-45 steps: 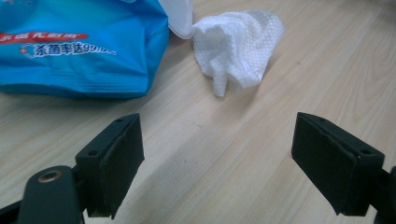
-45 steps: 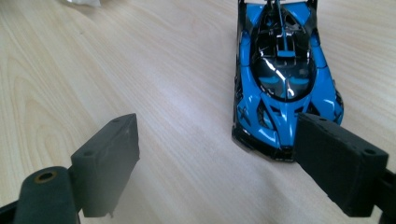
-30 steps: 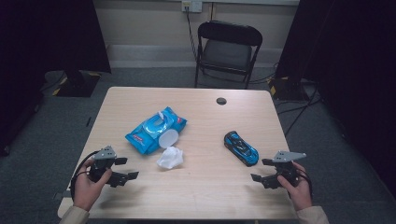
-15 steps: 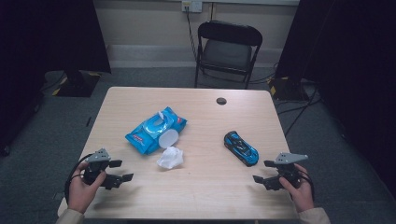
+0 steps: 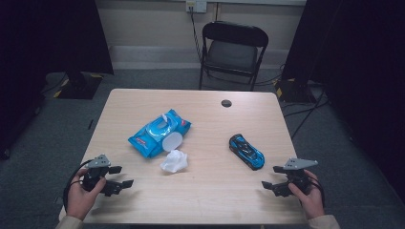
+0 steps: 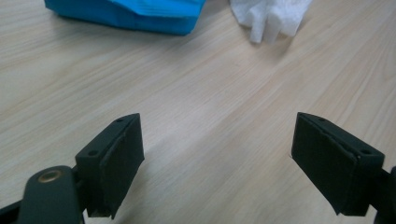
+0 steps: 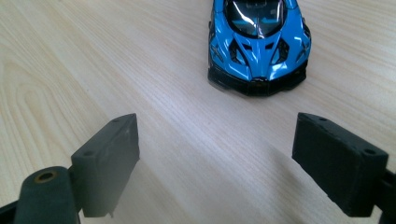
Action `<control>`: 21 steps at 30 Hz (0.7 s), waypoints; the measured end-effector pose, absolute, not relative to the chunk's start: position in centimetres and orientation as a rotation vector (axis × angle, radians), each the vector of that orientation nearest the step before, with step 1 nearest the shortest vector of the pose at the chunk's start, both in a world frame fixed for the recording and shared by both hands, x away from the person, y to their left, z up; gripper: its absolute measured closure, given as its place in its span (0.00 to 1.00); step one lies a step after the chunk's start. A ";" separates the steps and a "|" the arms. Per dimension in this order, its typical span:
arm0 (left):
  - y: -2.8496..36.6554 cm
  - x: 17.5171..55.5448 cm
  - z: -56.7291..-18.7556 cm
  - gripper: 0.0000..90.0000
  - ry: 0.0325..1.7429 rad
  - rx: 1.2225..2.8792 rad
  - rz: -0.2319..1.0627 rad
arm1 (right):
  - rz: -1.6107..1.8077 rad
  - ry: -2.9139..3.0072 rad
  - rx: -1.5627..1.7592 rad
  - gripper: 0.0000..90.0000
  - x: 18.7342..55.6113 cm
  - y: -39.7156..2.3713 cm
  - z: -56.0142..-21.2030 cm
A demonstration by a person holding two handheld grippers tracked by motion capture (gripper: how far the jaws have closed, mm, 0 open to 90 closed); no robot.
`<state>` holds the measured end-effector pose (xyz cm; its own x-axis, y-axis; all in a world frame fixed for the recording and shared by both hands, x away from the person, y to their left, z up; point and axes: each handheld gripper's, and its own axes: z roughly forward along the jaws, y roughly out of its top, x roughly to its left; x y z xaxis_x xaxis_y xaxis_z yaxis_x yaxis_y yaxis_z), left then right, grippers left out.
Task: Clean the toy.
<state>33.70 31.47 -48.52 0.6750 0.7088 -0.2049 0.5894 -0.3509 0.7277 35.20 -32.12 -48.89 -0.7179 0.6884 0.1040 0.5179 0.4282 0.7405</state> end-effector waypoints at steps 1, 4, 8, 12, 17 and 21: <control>31.5 33.7 -48.5 0.18 1.004 2.057 0.176 | 1.159 2.466 1.058 0.16 35.2 -32.2 -49.0; 31.8 33.6 -48.7 0.18 1.006 2.063 0.184 | 1.150 2.467 1.065 0.16 35.1 -32.4 -49.1; 32.1 33.5 -48.9 0.18 1.014 2.063 0.183 | 1.140 2.467 1.069 0.16 34.9 -32.6 -49.3; 32.4 33.4 -49.0 0.18 1.017 2.066 0.186 | 1.133 2.467 1.072 0.16 34.9 -32.7 -49.4; 32.8 33.2 -49.3 0.18 1.020 2.082 0.196 | 1.122 2.464 1.086 0.16 34.9 -32.9 -49.6; 32.8 33.0 -49.4 0.18 1.011 2.096 0.208 | 1.100 2.464 1.090 0.16 34.9 -33.1 -50.1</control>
<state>33.04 32.82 -49.44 0.6694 0.7217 -0.1765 0.5930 -0.3759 0.7121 34.89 -33.13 -50.07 -0.6964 0.7125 0.0856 0.5394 0.4411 0.7173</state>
